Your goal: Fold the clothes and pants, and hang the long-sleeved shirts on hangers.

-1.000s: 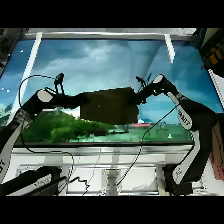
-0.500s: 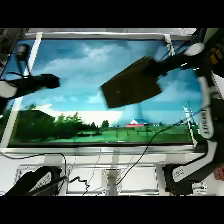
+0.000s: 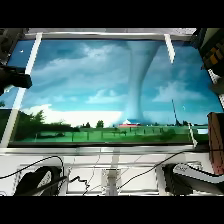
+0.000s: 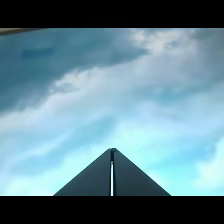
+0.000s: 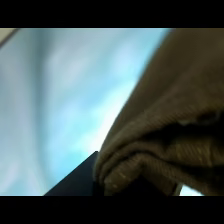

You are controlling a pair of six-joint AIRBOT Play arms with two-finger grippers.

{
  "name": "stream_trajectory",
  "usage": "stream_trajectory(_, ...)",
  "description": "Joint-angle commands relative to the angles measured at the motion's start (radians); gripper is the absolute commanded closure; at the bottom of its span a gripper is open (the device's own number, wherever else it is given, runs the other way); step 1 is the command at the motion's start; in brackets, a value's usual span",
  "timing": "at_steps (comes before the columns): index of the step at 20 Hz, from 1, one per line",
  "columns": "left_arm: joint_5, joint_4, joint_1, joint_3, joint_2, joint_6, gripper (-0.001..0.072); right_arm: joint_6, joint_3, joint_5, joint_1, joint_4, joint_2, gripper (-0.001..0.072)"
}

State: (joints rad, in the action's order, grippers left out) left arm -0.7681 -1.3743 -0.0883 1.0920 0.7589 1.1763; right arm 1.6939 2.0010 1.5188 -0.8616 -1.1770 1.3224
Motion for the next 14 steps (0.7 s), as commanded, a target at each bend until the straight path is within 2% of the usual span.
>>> stream_trajectory(1, 0.001, -0.009, -0.003, 0.001, -0.013, 0.003, 0.0669, 0.02, 0.003, 0.182, -0.26, -0.091, -0.038, 0.0691)
stream_trajectory(7, -0.003, -0.009, -0.003, 0.001, -0.014, 0.006, 0.0668, 0.01, 0.003, 0.303, -0.505, -0.19, -0.035, 0.0691)
stream_trajectory(10, -0.002, -0.009, -0.003, 0.001, -0.014, 0.006, 0.0668, -0.093, 0.004, 0.317, -0.57, -0.232, -0.039, 0.0691)
stream_trajectory(12, -0.002, -0.009, -0.003, 0.001, -0.014, 0.006, 0.0668, -0.099, 0.003, 0.317, -0.585, -0.238, -0.039, 0.0691)
stream_trajectory(14, -0.003, -0.009, -0.003, 0.001, -0.014, 0.006, 0.0668, -0.151, 0.004, 0.317, -0.585, -0.254, -0.039, 0.0691)
